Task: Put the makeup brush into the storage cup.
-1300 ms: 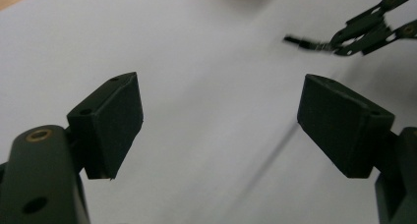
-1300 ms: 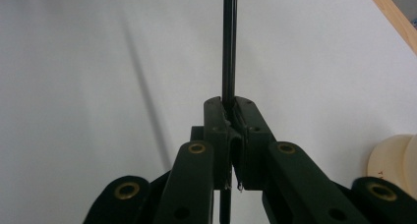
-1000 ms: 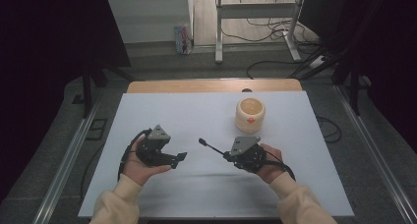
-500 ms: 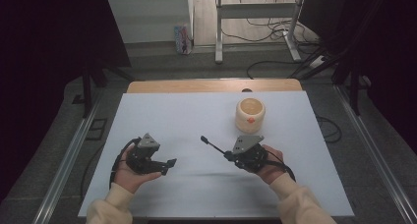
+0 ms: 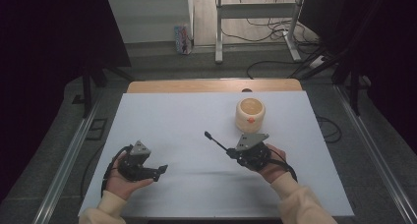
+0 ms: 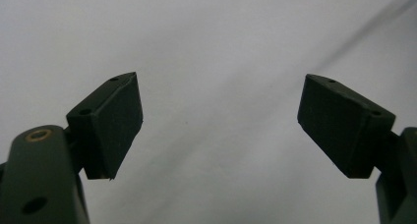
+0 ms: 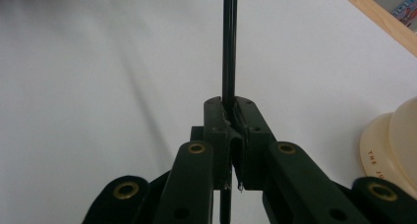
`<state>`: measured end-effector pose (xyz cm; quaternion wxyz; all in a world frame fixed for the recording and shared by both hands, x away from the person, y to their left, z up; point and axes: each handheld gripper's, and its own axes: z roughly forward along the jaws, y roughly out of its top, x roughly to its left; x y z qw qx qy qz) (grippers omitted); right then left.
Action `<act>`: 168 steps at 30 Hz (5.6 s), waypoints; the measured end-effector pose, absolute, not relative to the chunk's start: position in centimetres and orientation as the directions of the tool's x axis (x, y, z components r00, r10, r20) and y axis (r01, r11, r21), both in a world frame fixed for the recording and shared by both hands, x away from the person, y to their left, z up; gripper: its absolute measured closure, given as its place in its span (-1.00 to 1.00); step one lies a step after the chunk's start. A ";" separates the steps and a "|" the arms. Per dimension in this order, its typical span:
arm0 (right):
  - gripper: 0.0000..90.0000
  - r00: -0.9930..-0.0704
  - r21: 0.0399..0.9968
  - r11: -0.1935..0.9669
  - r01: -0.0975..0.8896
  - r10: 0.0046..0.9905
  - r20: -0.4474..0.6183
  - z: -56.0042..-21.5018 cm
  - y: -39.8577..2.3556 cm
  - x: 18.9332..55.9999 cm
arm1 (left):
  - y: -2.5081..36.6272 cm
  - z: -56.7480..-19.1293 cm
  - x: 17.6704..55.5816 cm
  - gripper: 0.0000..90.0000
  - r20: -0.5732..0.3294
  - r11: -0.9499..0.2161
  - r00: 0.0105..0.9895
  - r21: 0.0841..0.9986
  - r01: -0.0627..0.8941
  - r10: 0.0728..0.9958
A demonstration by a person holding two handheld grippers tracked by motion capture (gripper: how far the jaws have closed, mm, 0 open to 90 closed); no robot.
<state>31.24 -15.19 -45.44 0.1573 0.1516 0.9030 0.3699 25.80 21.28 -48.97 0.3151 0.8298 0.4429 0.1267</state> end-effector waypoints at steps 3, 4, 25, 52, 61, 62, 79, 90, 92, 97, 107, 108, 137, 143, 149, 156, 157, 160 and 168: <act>0.89 -0.902 0.719 0.675 0.167 0.398 -0.164 -45.5 -15.3 31.3 | 21.5 -49.3 25.6 -0.61 -0.069 -0.411 0.574 0.628 0.661 0.816; 0.89 -0.901 0.720 0.674 0.169 0.401 -0.164 -45.5 -15.4 31.3 | 21.5 -49.3 25.5 -0.61 -0.068 -0.411 0.572 0.627 0.662 0.818; 0.89 -0.867 0.790 0.576 0.211 0.484 -0.121 -44.5 -16.5 31.9 | 22.1 -49.8 25.4 -0.62 -0.069 -0.407 0.561 0.617 0.674 0.825; 0.91 -0.819 0.851 0.425 0.308 0.574 0.009 -44.0 -17.6 33.3 | 22.2 -49.8 25.4 -0.62 -0.067 -0.412 0.565 0.613 0.674 0.823; 0.91 -0.807 0.861 0.380 0.339 0.588 0.057 -43.9 -18.0 33.6 | 22.3 -49.8 25.5 -0.62 -0.068 -0.410 0.563 0.614 0.675 0.824; 0.91 -0.806 0.863 0.376 0.339 0.589 0.060 -43.9 -18.0 33.7 | 22.3 -49.8 25.5 -0.62 -0.068 -0.410 0.562 0.614 0.675 0.824; 0.91 -0.780 0.881 0.311 0.357 0.618 0.098 -43.6 -19.0 34.2 | 22.4 -49.7 25.5 -0.62 -0.070 -0.408 0.562 0.615 0.675 0.824; 0.91 -0.763 0.887 0.271 0.374 0.633 0.129 -43.5 -19.5 34.6 | 22.4 -49.7 25.5 -0.62 -0.070 -0.406 0.560 0.615 0.676 0.826; 0.91 -0.759 0.888 0.261 0.379 0.636 0.137 -43.5 -19.7 34.6 | 22.4 -49.7 25.5 -0.62 -0.071 -0.407 0.561 0.615 0.676 0.825; 0.91 -0.754 0.889 0.241 0.389 0.638 0.157 -43.4 -20.1 34.8 | 22.4 -49.7 25.5 -0.62 -0.072 -0.405 0.558 0.614 0.678 0.826; 0.91 -0.736 0.899 0.192 0.395 0.651 0.184 -43.3 -20.7 35.5 | 22.5 -49.8 25.5 -0.62 -0.072 -0.405 0.559 0.613 0.678 0.826; 0.91 -0.734 0.899 0.182 0.397 0.651 0.192 -43.3 -20.8 35.6 | 22.5 -49.7 25.5 -0.62 -0.072 -0.406 0.559 0.613 0.678 0.826; 0.91 -0.660 0.904 0.066 0.422 0.706 0.257 -41.9 -22.0 38.4 | 23.1 -49.6 25.6 -0.62 -0.085 -0.397 0.561 0.621 0.676 0.823; 0.91 -0.648 0.903 0.050 0.427 0.713 0.267 -41.8 -22.0 39.2 | 23.0 -49.6 25.6 -0.62 -0.085 -0.397 0.562 0.620 0.676 0.823; 0.91 -0.640 0.904 0.039 0.426 0.719 0.271 -41.6 -22.0 39.9 | 23.0 -49.6 25.6 -0.62 -0.085 -0.400 0.564 0.620 0.675 0.821; 0.91 -0.632 0.904 0.027 0.426 0.724 0.276 -41.4 -22.1 40.4 | 23.0 -49.6 25.6 -0.62 -0.085 -0.401 0.565 0.619 0.676 0.821; 0.91 -0.631 0.904 0.025 0.427 0.724 0.278 -41.5 -22.1 40.4 | 23.0 -49.7 25.6 -0.62 -0.085 -0.401 0.565 0.618 0.676 0.820; 0.91 -0.630 0.905 0.023 0.425 0.725 0.278 -41.5 -22.1 40.6 | 23.0 -49.7 25.6 -0.62 -0.086 -0.401 0.565 0.618 0.676 0.821; 0.91 -0.627 0.906 0.016 0.423 0.727 0.280 -41.3 -21.8 40.9 | 23.0 -49.7 25.6 -0.62 -0.087 -0.401 0.564 0.617 0.677 0.821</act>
